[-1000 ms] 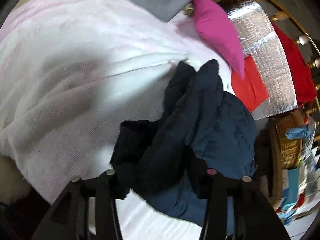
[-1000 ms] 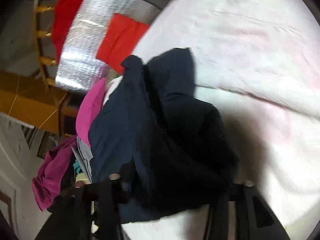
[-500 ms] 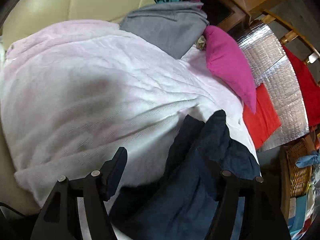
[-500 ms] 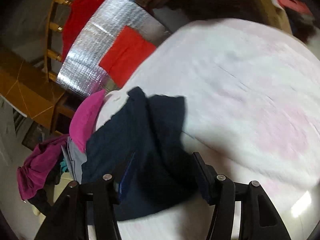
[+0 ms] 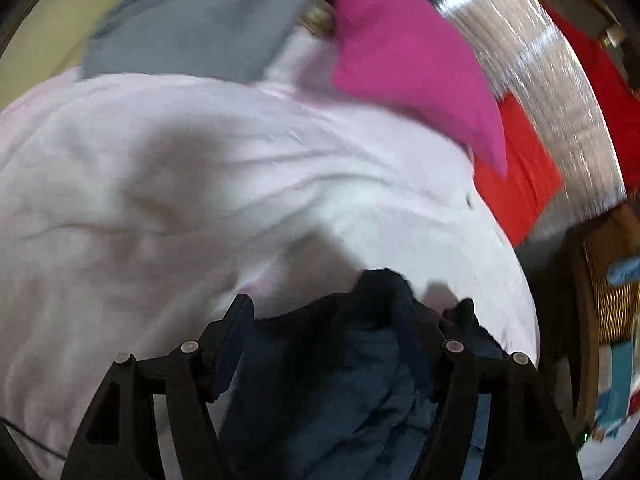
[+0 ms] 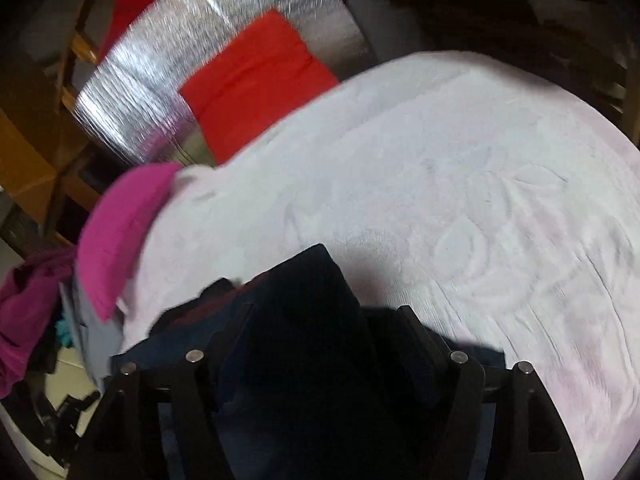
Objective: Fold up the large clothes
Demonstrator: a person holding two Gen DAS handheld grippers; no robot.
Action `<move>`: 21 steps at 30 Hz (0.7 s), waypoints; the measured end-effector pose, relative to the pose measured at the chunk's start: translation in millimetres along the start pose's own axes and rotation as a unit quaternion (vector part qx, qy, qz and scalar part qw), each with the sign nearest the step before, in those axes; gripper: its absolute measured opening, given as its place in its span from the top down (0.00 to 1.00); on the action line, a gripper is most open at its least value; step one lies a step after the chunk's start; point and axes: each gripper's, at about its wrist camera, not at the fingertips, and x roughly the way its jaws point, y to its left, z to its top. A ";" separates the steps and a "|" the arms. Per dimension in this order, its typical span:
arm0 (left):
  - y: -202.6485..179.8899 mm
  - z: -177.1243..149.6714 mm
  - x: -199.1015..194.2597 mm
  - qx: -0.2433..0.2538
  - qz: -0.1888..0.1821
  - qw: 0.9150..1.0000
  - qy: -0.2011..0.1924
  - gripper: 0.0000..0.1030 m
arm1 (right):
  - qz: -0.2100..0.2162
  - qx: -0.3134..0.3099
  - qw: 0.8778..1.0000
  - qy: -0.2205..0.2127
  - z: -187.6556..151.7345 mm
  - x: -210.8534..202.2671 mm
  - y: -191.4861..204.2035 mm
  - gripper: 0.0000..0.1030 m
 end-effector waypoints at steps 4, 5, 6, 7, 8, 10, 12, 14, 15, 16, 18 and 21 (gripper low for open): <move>-14.8 -1.1 18.0 0.045 0.006 0.999 0.013 0.32 | -0.001 -0.061 0.998 0.003 -2.6 11.3 16.2 0.42; -20.0 -3.0 18.9 0.062 0.005 0.998 0.009 0.41 | -0.016 -0.084 0.996 -0.001 -2.1 13.8 23.4 0.55; -27.3 -5.0 19.9 0.085 0.004 0.996 0.005 0.52 | -0.030 -0.109 0.994 -0.003 -4.3 15.2 30.7 0.70; -31.7 -6.1 21.1 0.097 0.009 0.995 0.002 0.67 | -0.036 -0.119 0.992 -0.010 -5.3 14.9 35.3 0.75; -34.9 -6.2 21.2 0.103 0.014 0.995 -0.005 0.71 | -0.039 -0.126 0.991 -0.021 -5.3 12.2 39.1 0.78; -37.0 -4.7 14.0 0.108 0.009 0.994 -0.034 0.78 | -0.035 -0.127 0.990 -0.052 -1.8 2.3 42.4 0.84; -40.2 -4.1 6.4 0.112 0.003 0.992 -0.059 0.80 | -0.028 -0.115 0.989 -0.088 1.9 -8.2 44.2 0.85; -44.8 -4.4 -0.2 0.125 0.007 0.988 -0.086 0.80 | -0.030 -0.093 0.988 -0.118 6.1 -10.8 41.7 0.85; -46.3 -4.3 0.7 0.133 0.013 0.987 -0.091 0.80 | -0.039 -0.082 0.988 -0.126 8.0 -7.1 38.2 0.85; -47.5 -4.9 4.8 0.138 0.022 0.986 -0.090 0.79 | -0.048 -0.077 0.988 -0.124 11.0 -0.4 34.9 0.85; -46.7 -7.1 22.8 0.145 0.049 0.986 -0.064 0.74 | -0.064 -0.056 0.993 -0.085 10.5 25.5 22.5 0.85; -44.7 -7.7 33.7 0.144 0.075 0.986 -0.040 0.63 | -0.059 -0.028 0.996 -0.061 8.6 34.1 12.5 0.77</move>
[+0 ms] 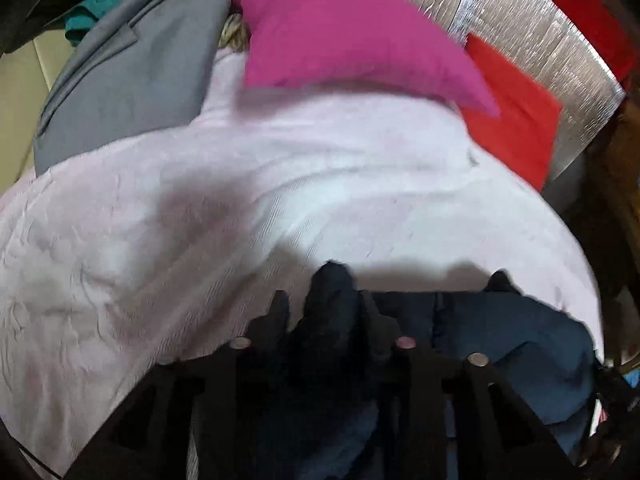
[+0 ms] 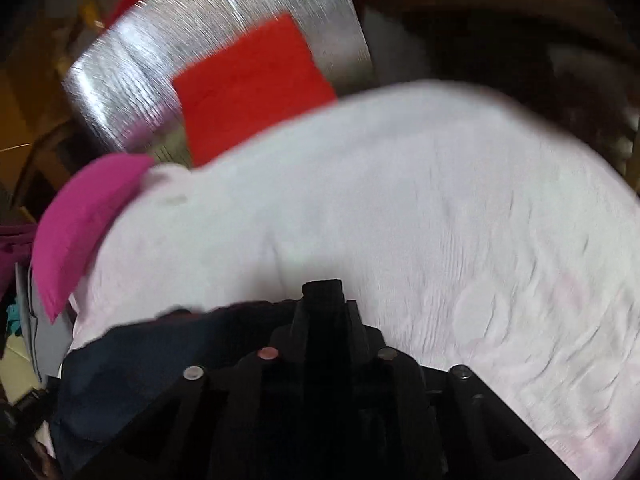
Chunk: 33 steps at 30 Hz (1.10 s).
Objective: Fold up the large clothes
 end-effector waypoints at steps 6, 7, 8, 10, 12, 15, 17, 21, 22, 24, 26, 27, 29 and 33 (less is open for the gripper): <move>4.4 -0.7 -48.5 -0.015 -0.011 0.999 -0.049 0.35 | 0.034 0.049 0.997 -0.046 -7.9 -55.6 -29.5 0.25; 3.9 -3.2 -59.7 -0.013 -0.011 0.998 -0.060 0.35 | 0.039 0.049 0.997 -0.051 -11.8 -65.4 -32.4 0.25; 2.9 -7.6 -69.7 -0.008 -0.012 0.997 -0.072 0.35 | 0.049 0.048 0.996 -0.057 -17.5 -78.0 -37.4 0.25; -3.2 -21.5 -88.8 0.016 -0.006 0.996 -0.091 0.35 | 0.068 0.043 0.995 -0.065 -32.2 -102.2 -46.1 0.25; -11.6 -45.9 -108.6 0.055 0.000 0.993 -0.107 0.34 | 0.082 0.038 0.994 -0.068 -47.4 -124.2 -51.4 0.27; -22.2 -73.4 -129.7 0.093 0.027 0.988 -0.120 0.28 | 0.112 0.022 0.991 -0.068 -78.9 -158.5 -56.4 0.30; -28.2 -91.4 -148.6 0.109 0.029 0.984 -0.134 0.27 | 0.129 0.007 0.990 -0.057 -103.5 -173.5 -51.8 0.31; -31.0 -126.2 -178.9 0.136 0.046 0.977 -0.157 0.25 | 0.150 -0.015 0.988 -0.045 -143.2 -197.6 -47.5 0.40; -28.7 -134.0 -186.5 0.134 0.046 0.977 -0.158 0.25 | 0.155 -0.019 0.987 -0.039 -153.2 -200.9 -45.8 0.44; -24.8 -145.9 -199.5 0.128 0.040 0.978 -0.158 0.25 | 0.153 -0.027 0.987 -0.033 -163.1 -203.7 -43.9 0.47; -21.4 -157.5 -210.7 0.128 0.045 0.978 -0.159 0.24 | 0.151 -0.030 0.988 -0.034 -170.2 -205.6 -41.3 0.48; -20.6 -163.1 -215.8 0.132 0.050 0.977 -0.161 0.24 | 0.155 -0.025 0.987 -0.032 -172.8 -208.4 -44.1 0.47; -18.8 -174.9 -225.2 0.142 0.066 0.973 -0.169 0.24 | 0.161 -0.022 0.986 -0.034 -175.2 -211.7 -43.2 0.47; -14.8 -189.0 -237.5 0.151 0.085 0.970 -0.172 0.24 | 0.151 -0.016 0.988 -0.027 -178.8 -207.9 -41.3 0.47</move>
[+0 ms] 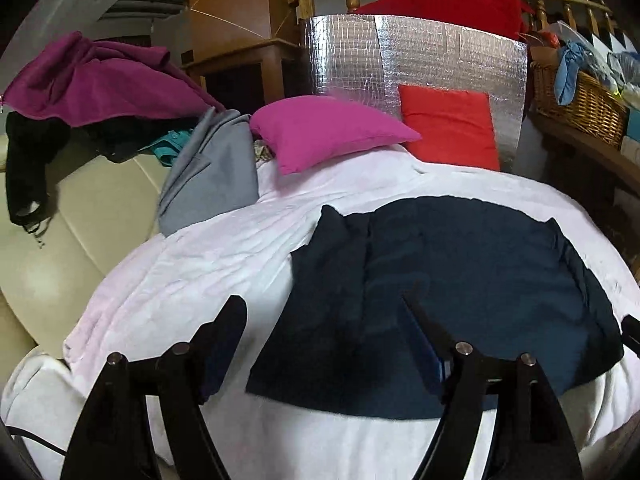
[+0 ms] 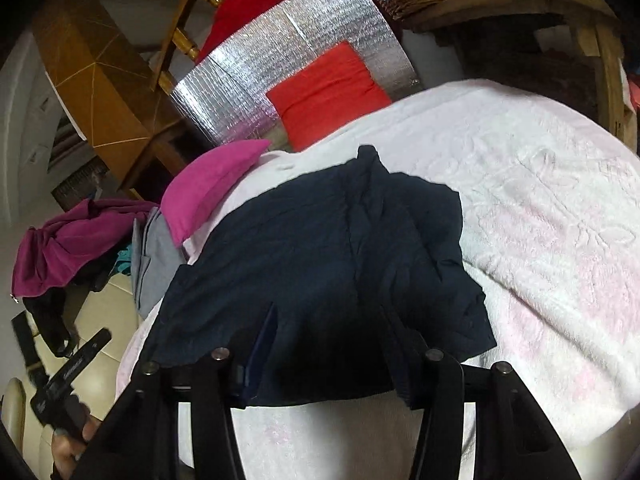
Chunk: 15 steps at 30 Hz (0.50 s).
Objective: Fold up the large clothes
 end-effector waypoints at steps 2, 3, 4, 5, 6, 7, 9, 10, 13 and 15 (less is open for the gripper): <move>1.7 -2.0 -4.8 0.001 0.006 1.000 -0.002 0.24 | -0.010 0.011 1.000 0.008 -1.7 7.4 -4.2 0.47; 2.4 -2.7 -7.3 0.002 0.008 1.000 -0.004 0.24 | -0.016 0.024 0.999 0.019 -2.3 14.6 -8.7 0.47; 3.0 -3.3 -10.1 0.004 0.012 1.000 -0.007 0.24 | -0.020 0.038 0.999 0.029 -2.9 21.2 -13.5 0.48; 3.9 -3.2 -12.6 0.004 0.014 1.000 -0.008 0.24 | -0.021 0.050 0.998 0.042 -4.4 28.7 -18.1 0.48; 4.8 -2.6 -15.4 0.004 0.014 1.000 -0.011 0.24 | -0.025 0.055 0.997 0.048 -5.7 33.8 -20.7 0.47; 5.5 -2.9 -17.7 0.003 0.016 1.000 -0.013 0.24 | -0.027 0.054 0.997 0.050 -5.7 36.5 -21.5 0.47; 6.7 -1.8 -20.4 0.004 0.019 1.000 -0.017 0.24 | -0.031 0.049 0.997 0.049 -6.9 36.1 -19.8 0.47; 7.2 -1.4 -21.4 0.004 0.021 1.000 -0.018 0.24 | -0.031 0.047 0.997 0.050 -6.6 34.3 -18.8 0.47; 8.1 -0.5 -23.8 0.003 0.024 0.999 -0.021 0.24 | -0.025 0.048 0.998 0.042 -4.9 23.9 -18.3 0.47; 8.3 -0.3 -23.9 0.004 0.026 0.999 -0.021 0.24 | -0.021 0.048 0.998 0.032 -2.6 13.1 -18.7 0.47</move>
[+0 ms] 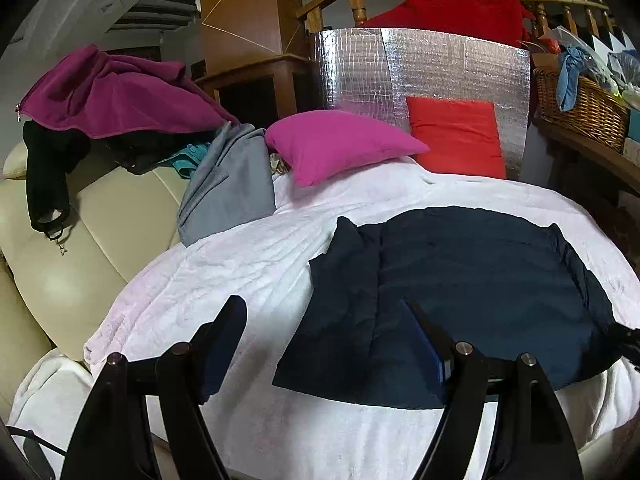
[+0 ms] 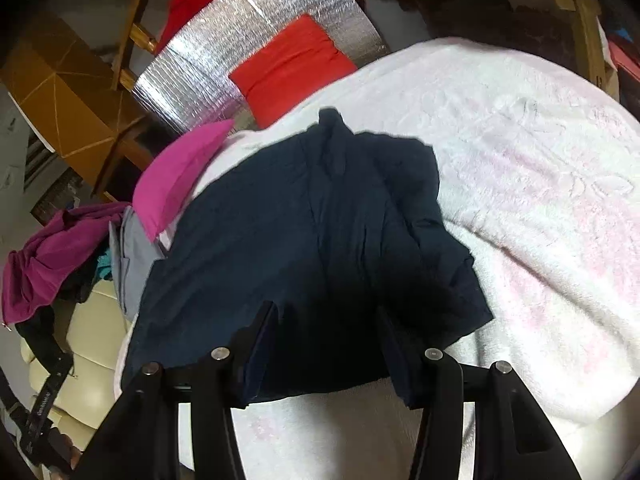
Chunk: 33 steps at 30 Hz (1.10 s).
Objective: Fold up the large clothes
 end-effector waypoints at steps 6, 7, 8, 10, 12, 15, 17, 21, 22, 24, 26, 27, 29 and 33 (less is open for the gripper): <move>0.2 -6.5 10.5 0.003 0.001 1.000 0.023 0.22 | 0.028 0.014 0.999 0.013 -7.3 -23.2 -8.3 0.44; 1.4 -9.0 16.9 0.001 -0.005 0.999 0.038 0.19 | 0.031 0.020 0.999 0.018 -9.7 -24.6 -10.8 0.41; 3.9 -12.7 25.6 -0.005 -0.013 0.998 0.058 0.19 | 0.037 0.030 0.999 0.026 -11.9 -24.6 -14.7 0.39; 15.4 -23.9 49.4 -0.040 -0.040 0.992 0.116 0.19 | 0.056 0.061 0.996 0.040 -15.8 -22.0 -27.2 0.33; 29.7 -37.8 74.6 -0.091 -0.078 0.976 0.179 0.19 | 0.062 0.087 0.993 0.049 -17.4 -17.2 -37.3 0.32; 46.9 -55.4 102.6 -0.171 -0.133 0.945 0.245 0.19 | 0.080 0.135 0.985 0.068 -19.5 -2.7 -54.6 0.31; 55.7 -65.3 115.9 -0.222 -0.170 0.922 0.269 0.19 | 0.087 0.154 0.982 0.072 -18.9 7.2 -62.6 0.31; 58.8 -76.4 133.7 -0.278 -0.200 0.893 0.292 0.18 | 0.105 0.205 0.970 0.076 -18.9 28.2 -77.1 0.29; 57.9 -77.4 138.5 -0.288 -0.206 0.887 0.295 0.18 | 0.112 0.214 0.968 0.072 -17.7 32.9 -78.9 0.29; 57.0 -77.3 147.2 -0.306 -0.220 0.877 0.298 0.17 | 0.115 0.220 0.967 0.060 -12.9 41.1 -78.9 0.29; 56.9 -76.1 156.0 -0.323 -0.226 0.869 0.299 0.17 | 0.113 0.218 0.968 0.049 -5.5 48.9 -76.8 0.29; 57.6 -74.5 158.4 -0.330 -0.227 0.867 0.294 0.17 | 0.109 0.216 0.969 0.043 -1.4 51.7 -75.2 0.29; 65.0 -69.1 159.2 -0.357 -0.220 0.868 0.266 0.17 | 0.102 0.218 0.970 0.036 4.9 55.6 -72.4 0.29; 78.8 -65.7 164.7 -0.401 -0.228 0.857 0.228 0.18 | 0.081 0.199 0.976 0.030 15.6 68.3 -65.3 0.48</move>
